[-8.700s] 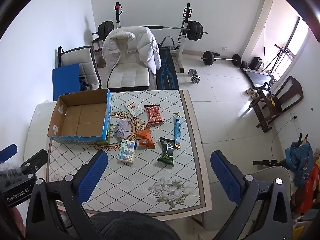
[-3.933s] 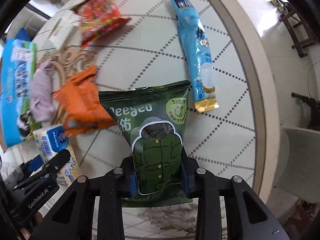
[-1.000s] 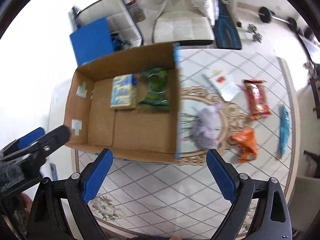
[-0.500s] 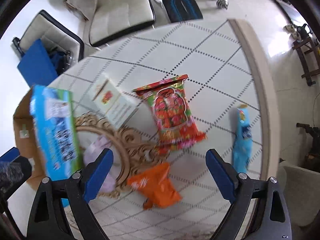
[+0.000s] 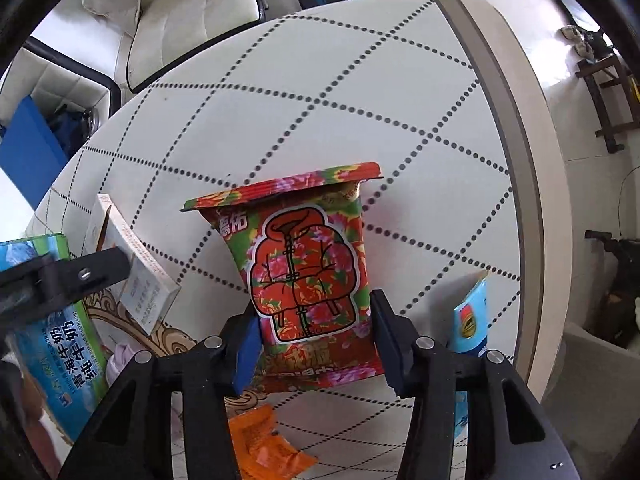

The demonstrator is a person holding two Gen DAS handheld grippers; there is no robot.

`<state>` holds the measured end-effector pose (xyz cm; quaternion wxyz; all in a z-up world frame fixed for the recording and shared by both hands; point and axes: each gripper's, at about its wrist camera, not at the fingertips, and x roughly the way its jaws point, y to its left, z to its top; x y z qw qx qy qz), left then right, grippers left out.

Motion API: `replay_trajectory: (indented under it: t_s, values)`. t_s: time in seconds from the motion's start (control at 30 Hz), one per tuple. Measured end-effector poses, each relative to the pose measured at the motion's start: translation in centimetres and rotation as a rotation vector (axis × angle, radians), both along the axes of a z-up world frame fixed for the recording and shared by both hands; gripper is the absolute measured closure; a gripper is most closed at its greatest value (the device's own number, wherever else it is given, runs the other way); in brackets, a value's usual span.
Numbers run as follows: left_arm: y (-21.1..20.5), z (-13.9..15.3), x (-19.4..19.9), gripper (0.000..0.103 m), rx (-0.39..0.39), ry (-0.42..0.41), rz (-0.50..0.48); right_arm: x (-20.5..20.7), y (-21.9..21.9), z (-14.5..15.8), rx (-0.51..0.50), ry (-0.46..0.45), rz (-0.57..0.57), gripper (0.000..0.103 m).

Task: Organize soft objects
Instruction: 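Grasp the white box with the left tool while the right grasps the red floral bag, then carry both items into the box and release them beside the carton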

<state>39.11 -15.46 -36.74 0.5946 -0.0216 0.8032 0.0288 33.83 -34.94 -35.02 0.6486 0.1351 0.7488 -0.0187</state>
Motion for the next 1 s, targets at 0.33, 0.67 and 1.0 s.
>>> replay_trajectory:
  t_s: [0.33, 0.67, 1.0]
  values:
    - [-2.5, -0.3, -0.3, 0.04, -0.017, -0.08, -0.142, 0.9, -1.6, -0.6, 0.03, 0.019, -0.001, 0.043]
    - [-3.3, 0.3, -2.4, 0.043, -0.014, -0.113, -0.195, 0.7, -0.5, -0.6, -0.06, 0.014, 0.007, 0.053]
    - [-2.3, 6.3, -3.3, 0.045, -0.064, -0.203, -0.2, -2.1, -2.0, 4.4, -0.013, -0.052, -0.008, 0.056]
